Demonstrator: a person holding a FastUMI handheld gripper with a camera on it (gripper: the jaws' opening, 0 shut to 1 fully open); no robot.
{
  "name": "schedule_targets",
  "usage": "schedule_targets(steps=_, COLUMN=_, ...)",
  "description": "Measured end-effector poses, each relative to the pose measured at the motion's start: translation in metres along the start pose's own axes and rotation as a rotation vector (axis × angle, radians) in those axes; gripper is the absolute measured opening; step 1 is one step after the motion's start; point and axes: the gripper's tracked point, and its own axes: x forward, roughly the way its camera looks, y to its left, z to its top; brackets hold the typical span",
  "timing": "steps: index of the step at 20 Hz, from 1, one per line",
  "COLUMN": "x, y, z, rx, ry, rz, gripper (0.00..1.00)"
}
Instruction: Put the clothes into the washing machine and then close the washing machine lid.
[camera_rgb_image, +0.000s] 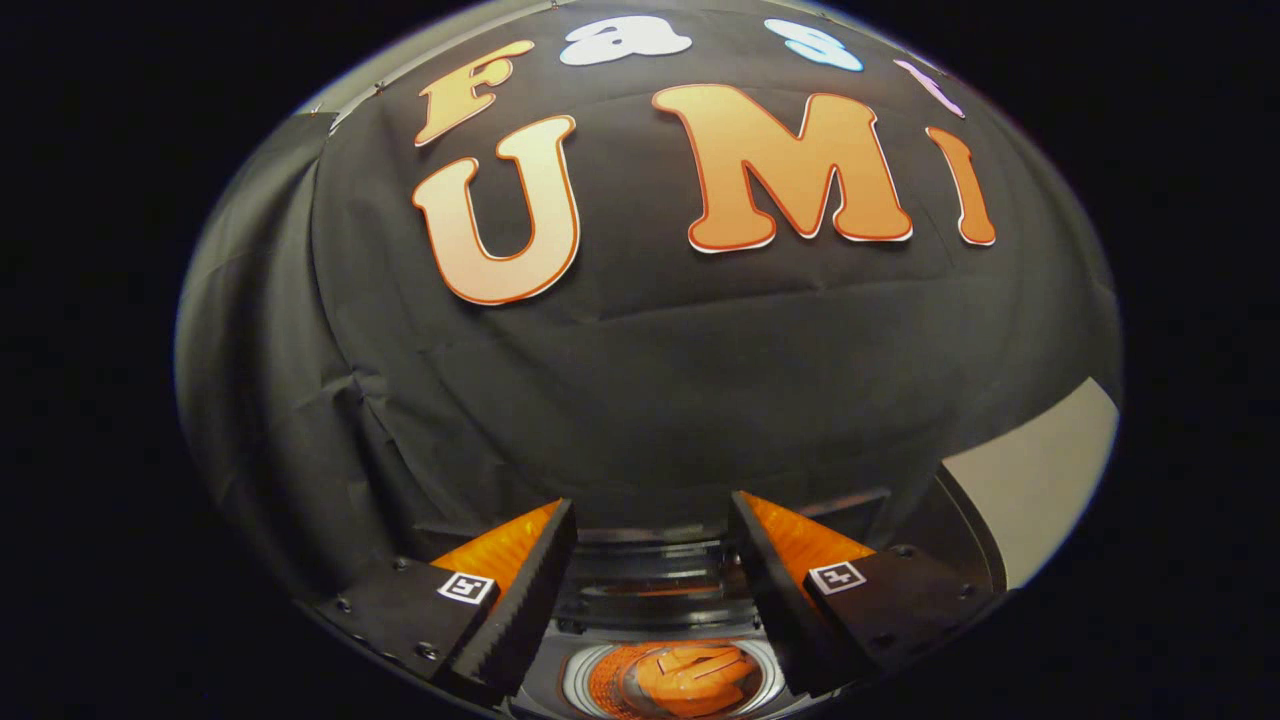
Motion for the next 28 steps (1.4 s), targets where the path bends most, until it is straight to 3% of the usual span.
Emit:
schedule_targets(steps=7, x=0.051, y=-0.005, z=-0.015, rx=-0.020, ry=0.061, rz=-0.072, gripper=0.99)
schedule_targets(steps=10, x=0.043, y=-0.006, z=-0.024, rx=-0.097, ry=0.072, rz=-0.101, gripper=0.97)
schedule_targets(steps=28, x=0.027, y=-0.007, z=-0.036, rx=-0.116, ry=-0.058, rz=-0.072, gripper=0.98)
